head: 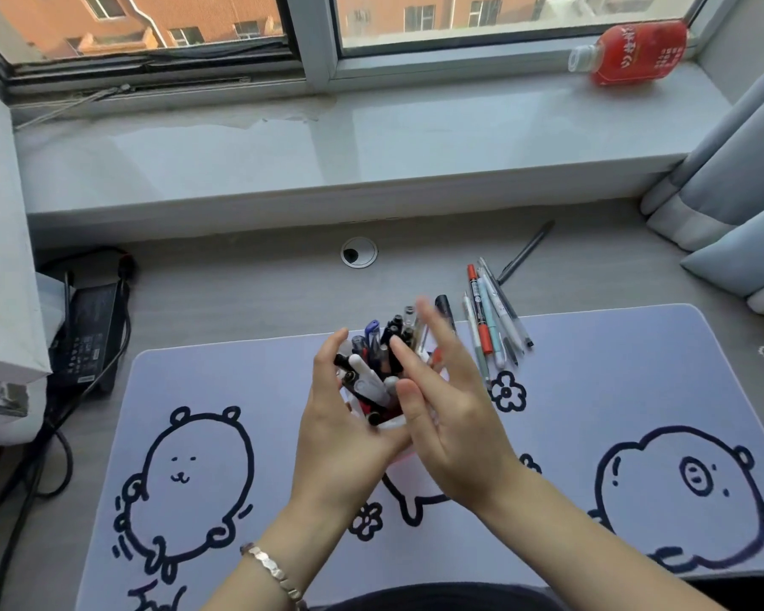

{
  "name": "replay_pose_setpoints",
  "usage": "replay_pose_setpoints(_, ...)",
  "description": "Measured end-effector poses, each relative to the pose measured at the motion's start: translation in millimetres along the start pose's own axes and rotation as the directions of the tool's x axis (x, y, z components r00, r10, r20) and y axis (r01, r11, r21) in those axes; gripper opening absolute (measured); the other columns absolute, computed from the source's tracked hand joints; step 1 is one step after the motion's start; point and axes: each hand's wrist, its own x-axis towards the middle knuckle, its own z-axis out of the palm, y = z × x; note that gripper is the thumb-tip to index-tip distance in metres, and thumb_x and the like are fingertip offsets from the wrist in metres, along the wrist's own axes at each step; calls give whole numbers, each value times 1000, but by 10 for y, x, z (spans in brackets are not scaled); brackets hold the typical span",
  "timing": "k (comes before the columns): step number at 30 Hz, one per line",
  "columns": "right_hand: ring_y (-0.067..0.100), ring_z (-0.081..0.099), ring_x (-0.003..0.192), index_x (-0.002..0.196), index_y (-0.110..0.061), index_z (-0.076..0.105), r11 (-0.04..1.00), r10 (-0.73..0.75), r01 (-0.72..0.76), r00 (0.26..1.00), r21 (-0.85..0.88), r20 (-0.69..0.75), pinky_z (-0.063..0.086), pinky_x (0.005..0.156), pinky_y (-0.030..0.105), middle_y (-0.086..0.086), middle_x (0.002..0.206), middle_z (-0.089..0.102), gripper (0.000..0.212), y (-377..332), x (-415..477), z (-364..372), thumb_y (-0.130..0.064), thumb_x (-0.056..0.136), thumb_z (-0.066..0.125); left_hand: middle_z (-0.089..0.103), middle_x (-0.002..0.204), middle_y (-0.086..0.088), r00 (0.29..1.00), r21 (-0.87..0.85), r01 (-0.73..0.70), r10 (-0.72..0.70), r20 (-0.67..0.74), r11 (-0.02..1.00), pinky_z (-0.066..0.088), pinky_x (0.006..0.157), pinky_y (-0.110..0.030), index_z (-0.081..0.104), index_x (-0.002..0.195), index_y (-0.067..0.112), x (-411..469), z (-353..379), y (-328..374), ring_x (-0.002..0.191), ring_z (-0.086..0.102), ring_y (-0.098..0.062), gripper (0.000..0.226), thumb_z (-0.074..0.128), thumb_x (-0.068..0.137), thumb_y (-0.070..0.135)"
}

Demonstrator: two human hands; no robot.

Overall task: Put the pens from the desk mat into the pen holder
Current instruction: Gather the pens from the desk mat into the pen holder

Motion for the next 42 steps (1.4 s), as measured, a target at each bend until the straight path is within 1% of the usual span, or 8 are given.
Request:
replay_pose_setpoints(6,19,6,142,141,-33,18,994,-51,78,952,-78,303,5,115,38,-3,152,20,52,3,-11,20,-53,93,19,56,98,24,1000,31,2,-1,-26,1000,44,62,1,31,112,51,90,-121,-53,76,57,21,82,81,58,14)
replay_pose_setpoints(10,17,33,131,133,-25,39,976,127,-145,985,165,115,25,112,32,-2,139,38,48,354,288,-105,-50,92,31,44,99,35,999,54,-1,4,-48,999,35,70,10,30,119,44,120,-169,-74,84,41,37,93,88,53,15)
replay_pose_setpoints(13,26,46,117,128,-8,45,860,507,-468,834,-204,221,36,100,32,12,130,47,45,741,514,-75,-34,92,46,46,100,34,999,59,2,1,-47,998,34,68,10,29,120,47,107,-201,-104,85,42,36,95,88,53,15)
replay_pose_setpoints(16,37,41,118,126,0,40,663,706,-483,657,-572,264,37,96,39,25,128,41,47,956,629,102,-32,92,47,46,99,34,999,45,8,-6,-44,999,34,67,10,29,121,46,70,-231,-126,84,43,35,96,88,53,13)
replay_pose_setpoints(24,37,52,109,120,3,37,577,683,-313,691,-754,236,46,85,37,29,125,44,35,1041,766,472,1,87,44,45,101,32,998,20,20,-19,-61,1000,34,64,10,29,122,44,2,-307,-152,82,42,36,98,86,53,5)
replay_pose_setpoints(35,30,47,70,89,-1,51,691,671,-429,681,-582,294,36,56,31,19,94,55,13,1230,595,208,-12,84,51,43,101,34,999,36,14,-12,-46,999,34,66,10,28,121,46,2,-285,-120,83,41,37,96,87,54,9)
replay_pose_setpoints(39,21,39,58,71,-9,43,753,658,-638,734,-161,169,32,45,23,2,61,42,14,1085,560,-119,-11,79,55,45,98,34,999,47,24,-22,-36,999,32,65,11,28,119,46,-3,-267,-89,82,40,38,94,88,54,13)
replay_pose_setpoints(42,14,47,55,85,-8,53,778,573,-540,819,321,-12,36,42,8,3,66,49,4,653,643,-465,-11,87,56,47,95,33,999,76,26,-24,-23,997,32,64,11,30,122,42,8,-234,-72,80,41,37,93,88,54,14)
